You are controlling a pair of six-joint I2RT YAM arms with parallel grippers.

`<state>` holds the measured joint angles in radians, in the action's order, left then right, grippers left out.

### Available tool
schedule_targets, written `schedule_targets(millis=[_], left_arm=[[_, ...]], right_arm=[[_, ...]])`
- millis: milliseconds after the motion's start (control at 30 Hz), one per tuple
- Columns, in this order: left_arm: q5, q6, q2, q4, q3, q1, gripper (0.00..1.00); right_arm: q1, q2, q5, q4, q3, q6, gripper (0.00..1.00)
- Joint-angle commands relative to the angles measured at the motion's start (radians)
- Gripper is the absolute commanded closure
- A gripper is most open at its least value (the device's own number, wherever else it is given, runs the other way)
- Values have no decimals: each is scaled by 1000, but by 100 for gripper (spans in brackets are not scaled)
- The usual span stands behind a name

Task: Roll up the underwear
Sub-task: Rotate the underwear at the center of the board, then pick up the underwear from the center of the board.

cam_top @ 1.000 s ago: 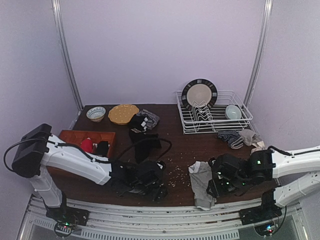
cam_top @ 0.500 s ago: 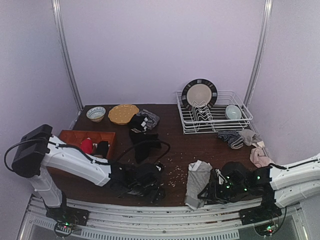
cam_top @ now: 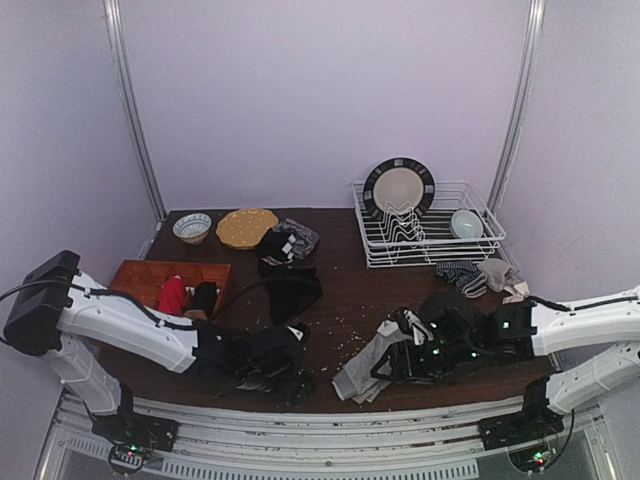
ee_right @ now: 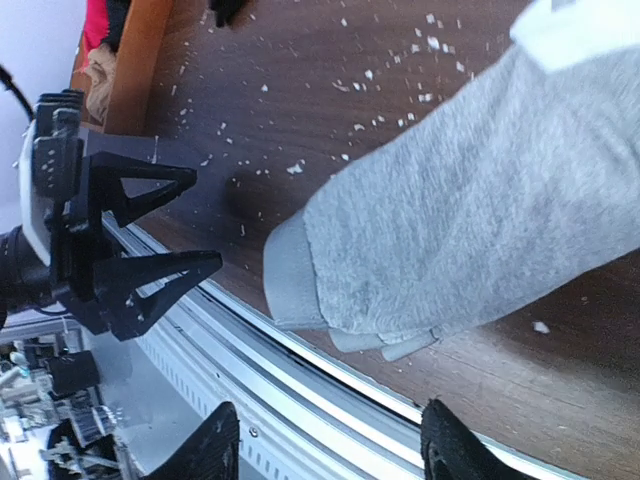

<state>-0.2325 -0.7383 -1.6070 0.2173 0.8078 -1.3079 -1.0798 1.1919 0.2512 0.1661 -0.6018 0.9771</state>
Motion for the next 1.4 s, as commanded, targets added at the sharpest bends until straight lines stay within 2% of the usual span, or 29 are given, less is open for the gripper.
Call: schedule_targets(millis=[0,300,533,867,933,1067,1367], left_arm=[[-73,-25,83,22,-20,6,22],[-135,-42,137,85,-29,6,22],[-127,-74,140,54,-74,6,22],[-130,-71,139,33,-97,6,22],[-130,-74,140,29,-103,6,22],[-126,-74,140,18,-114,6,22],[-125,-60,130,13,-104,6,22]], right_arm=[[-51,-76,-188,332,-91,-226,38],[-129,257,-204,384,-394,-522,22],[-235,478,-368,489,-549,-612,1],[-240,640,-467,510,-587,-622,0],[-233,659,-468,509,-578,-606,3],[-202,664,-431,481,-518,-586,16],[-116,650,-289,404,-405,-562,64]])
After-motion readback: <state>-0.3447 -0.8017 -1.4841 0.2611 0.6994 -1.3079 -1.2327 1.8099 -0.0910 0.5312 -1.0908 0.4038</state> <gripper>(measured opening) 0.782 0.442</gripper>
